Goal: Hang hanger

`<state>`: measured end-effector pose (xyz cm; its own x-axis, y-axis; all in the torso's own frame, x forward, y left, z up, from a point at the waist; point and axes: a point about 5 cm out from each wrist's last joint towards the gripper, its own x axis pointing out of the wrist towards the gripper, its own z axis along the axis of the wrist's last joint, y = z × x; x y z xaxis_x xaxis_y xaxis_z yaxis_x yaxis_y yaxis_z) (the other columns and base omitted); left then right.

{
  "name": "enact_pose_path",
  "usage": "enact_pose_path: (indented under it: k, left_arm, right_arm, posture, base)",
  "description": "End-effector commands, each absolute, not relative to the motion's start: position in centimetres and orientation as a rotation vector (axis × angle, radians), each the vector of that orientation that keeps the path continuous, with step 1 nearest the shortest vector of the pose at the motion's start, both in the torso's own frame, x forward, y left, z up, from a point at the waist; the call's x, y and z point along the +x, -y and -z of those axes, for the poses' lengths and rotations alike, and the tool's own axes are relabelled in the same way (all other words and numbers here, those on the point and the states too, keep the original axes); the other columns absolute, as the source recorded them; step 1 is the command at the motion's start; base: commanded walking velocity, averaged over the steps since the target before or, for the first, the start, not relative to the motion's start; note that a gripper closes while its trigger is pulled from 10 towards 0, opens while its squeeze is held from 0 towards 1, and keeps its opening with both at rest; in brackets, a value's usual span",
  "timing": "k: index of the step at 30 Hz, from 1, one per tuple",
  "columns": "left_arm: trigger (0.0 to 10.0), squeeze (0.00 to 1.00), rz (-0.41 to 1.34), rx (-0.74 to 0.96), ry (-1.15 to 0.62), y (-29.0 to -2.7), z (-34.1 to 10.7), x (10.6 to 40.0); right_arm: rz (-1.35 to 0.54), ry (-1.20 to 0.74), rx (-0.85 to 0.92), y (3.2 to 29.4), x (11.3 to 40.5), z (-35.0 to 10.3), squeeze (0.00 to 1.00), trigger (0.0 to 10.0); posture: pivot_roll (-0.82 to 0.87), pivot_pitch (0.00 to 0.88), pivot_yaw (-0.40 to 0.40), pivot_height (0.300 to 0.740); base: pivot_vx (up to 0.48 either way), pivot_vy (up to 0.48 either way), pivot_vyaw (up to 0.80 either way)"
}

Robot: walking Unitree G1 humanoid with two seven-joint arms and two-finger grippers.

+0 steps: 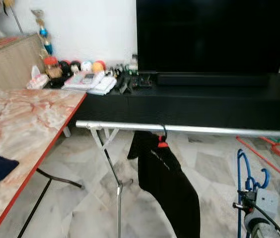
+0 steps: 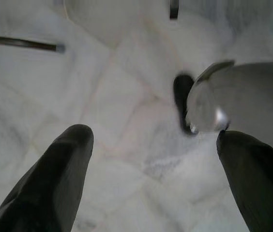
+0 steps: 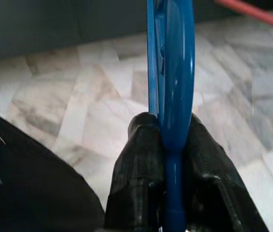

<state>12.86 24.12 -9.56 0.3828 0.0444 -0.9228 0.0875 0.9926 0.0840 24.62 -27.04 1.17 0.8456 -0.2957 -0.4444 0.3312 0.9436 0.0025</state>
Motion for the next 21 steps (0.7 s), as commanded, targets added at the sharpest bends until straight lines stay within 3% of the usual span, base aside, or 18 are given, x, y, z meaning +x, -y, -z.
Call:
enact_pose_path:
  k: [1,21]
  left_arm:
    - [10.0,0.0,0.01,0.147,-1.201,-25.0,9.5,12.3]
    - [10.0,0.0,0.017,0.156,-1.199,-25.0,9.5,12.4]
  right_arm:
    - [0.31,-0.441,0.086,26.3,25.1,-1.4,0.0,10.0]
    - [0.362,-0.349,0.092,27.4,27.4,-3.7,0.0,10.0]
  posture:
    - [0.01,0.015,-0.01,0.74]
    - [0.01,0.012,-0.008,0.74]
  base:
    - [0.33,0.0,0.0]
    - [0.017,0.0,0.0]
